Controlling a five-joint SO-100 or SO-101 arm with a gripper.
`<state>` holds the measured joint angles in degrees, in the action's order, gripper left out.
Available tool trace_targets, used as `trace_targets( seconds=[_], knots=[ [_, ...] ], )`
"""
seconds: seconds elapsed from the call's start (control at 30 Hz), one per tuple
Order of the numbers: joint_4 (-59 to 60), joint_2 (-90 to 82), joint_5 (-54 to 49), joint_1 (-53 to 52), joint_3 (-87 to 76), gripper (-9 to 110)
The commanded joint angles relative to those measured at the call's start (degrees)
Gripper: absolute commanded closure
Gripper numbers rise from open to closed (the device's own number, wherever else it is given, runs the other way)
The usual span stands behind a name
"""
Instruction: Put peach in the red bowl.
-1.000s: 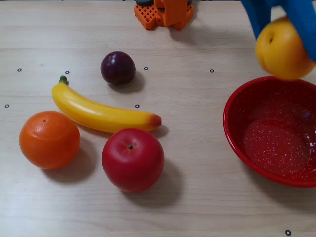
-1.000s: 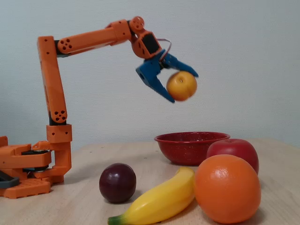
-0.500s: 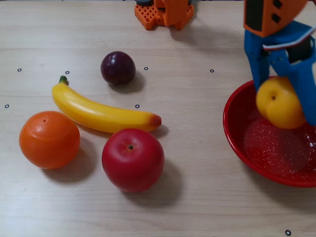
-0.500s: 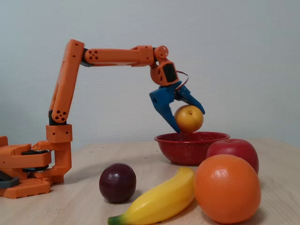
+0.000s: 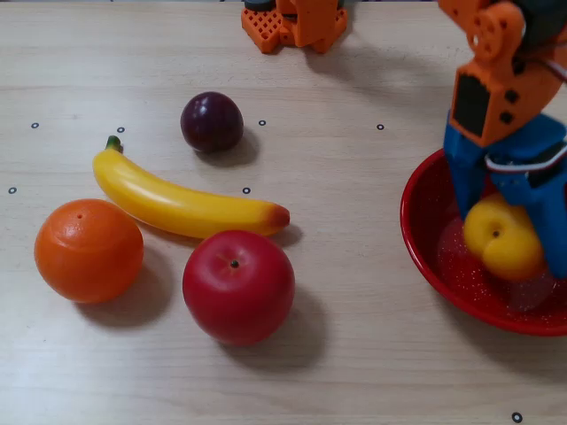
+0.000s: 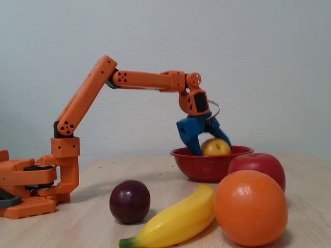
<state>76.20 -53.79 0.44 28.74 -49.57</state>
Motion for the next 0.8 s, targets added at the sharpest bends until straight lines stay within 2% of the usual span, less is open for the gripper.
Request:
trace_targets(
  seconds=[0.0,0.17,0.53,0.63,0.77],
  knots=[
    [2.5,-3.9,-2.9,1.4,6.5,70],
    [3.8,-3.0,-2.2,1.8,8.6,61],
    [5.2,-6.7,-1.4,1.8,10.1,58],
    [4.7,-8.0,-0.7,1.6,10.1,59],
    [2.5,-12.9,0.7,0.6,10.1,66]
  ],
)
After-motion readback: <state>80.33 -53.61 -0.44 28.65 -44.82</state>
